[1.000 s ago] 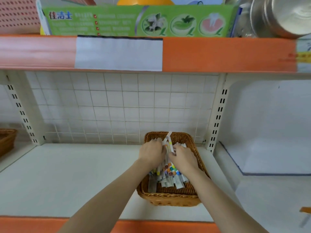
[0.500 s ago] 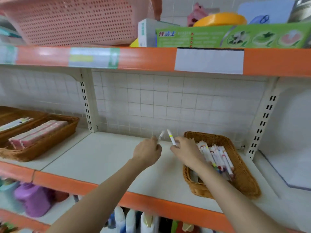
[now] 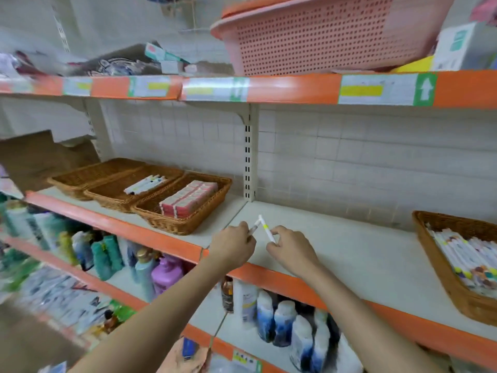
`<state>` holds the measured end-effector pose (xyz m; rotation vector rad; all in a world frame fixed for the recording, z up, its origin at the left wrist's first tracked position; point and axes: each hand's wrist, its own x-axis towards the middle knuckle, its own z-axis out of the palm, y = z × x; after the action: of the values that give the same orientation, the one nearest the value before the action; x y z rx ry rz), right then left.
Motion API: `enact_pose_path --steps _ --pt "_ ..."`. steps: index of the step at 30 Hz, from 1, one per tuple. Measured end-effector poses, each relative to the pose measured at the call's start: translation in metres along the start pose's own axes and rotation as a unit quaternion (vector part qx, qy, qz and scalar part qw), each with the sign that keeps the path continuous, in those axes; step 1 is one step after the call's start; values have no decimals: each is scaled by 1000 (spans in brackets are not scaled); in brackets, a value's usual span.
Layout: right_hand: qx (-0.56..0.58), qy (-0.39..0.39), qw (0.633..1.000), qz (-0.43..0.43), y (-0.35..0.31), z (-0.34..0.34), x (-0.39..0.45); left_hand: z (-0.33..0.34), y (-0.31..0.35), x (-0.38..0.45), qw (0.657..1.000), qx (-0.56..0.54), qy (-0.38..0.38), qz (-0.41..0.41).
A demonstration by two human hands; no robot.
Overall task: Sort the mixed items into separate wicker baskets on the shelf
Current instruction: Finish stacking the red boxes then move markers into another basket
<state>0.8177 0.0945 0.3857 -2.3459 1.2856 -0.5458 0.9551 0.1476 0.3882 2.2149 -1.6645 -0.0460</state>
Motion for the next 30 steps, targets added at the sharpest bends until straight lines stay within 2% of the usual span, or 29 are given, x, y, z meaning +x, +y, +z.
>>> enact_pose_path --steps 6,15,20,30 --pt "-22 -5 999 -38 -48 28 34 -22 -65 11 999 4 29 -45" --pt "31 0 995 -92 -110 74 119 -50 -144 60 993 23 83 -83" --pt "12 -14 993 -116 -144 92 157 -67 -190 82 990 11 99 -104" --pt "2 -11 996 -92 -228 154 211 -101 -305 121 987 -16 114 -108"
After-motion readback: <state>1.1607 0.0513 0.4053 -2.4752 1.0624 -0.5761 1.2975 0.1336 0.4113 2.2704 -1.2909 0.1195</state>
